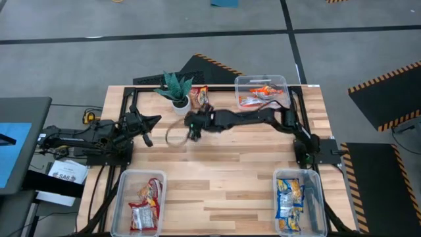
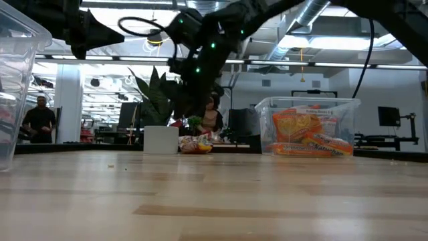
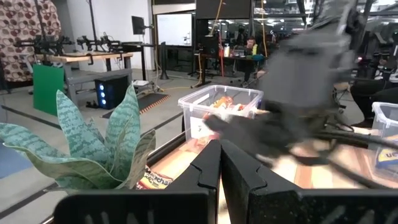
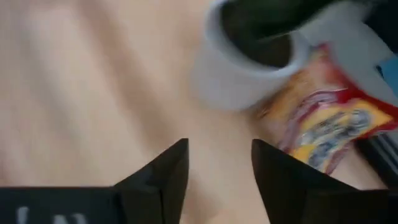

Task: Sort Maruchan noodles
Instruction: Put the red noodle pack into the bottom left transparent bin

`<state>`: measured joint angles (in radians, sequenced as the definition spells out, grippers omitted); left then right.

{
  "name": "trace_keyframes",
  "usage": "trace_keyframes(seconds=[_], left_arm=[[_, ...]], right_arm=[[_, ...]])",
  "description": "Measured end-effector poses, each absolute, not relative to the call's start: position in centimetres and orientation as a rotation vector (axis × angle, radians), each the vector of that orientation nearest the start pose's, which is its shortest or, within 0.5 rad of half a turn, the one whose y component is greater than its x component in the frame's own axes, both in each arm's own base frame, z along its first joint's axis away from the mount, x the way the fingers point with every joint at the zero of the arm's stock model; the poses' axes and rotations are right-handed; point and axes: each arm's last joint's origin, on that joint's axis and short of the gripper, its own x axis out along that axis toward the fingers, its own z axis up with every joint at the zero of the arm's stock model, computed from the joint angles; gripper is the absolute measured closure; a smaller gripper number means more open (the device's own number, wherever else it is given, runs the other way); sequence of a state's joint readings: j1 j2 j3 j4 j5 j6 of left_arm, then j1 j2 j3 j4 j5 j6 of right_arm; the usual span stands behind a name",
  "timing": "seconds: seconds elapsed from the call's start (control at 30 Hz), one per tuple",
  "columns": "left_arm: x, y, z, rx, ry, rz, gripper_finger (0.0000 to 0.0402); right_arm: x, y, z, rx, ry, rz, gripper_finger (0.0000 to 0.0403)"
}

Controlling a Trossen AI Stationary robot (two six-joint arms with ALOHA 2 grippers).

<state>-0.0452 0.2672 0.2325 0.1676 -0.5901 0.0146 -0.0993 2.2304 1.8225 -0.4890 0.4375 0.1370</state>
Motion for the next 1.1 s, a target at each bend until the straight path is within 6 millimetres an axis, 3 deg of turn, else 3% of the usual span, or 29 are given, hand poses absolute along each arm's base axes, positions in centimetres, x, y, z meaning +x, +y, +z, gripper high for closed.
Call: trace_keyframes(seconds=[0.13, 0.33, 0.5, 0.77, 1.1], left_arm=[[10.4, 1.1, 23.7, -0.027, -0.126, 0.545, 0.0401], [10.4, 1.1, 23.7, -0.029, -0.130, 0.545, 0.0402], [10.4, 1.1, 23.7, -0.033, -0.131, 0.545, 0.0402], [10.4, 1.1, 23.8, -0.048, -0.136, 0.537, 0.0401], [10.4, 1.1, 23.8, -0.042, -0.136, 0.541, 0.0402]], right_arm=[[48.7, -9.2, 19.9, 0.122, 0.707, -0.711, 0.0242], [48.1, -11.2, 20.1, 0.197, 0.619, -0.927, 0.0385], [48.3, -11.9, 19.2, 0.267, 0.558, -1.020, 0.0393], [49.3, -14.3, 13.3, 0.371, 0.550, -1.095, 0.0396], [49.7, -14.1, 13.0, 0.315, 0.546, -1.161, 0.0396]])
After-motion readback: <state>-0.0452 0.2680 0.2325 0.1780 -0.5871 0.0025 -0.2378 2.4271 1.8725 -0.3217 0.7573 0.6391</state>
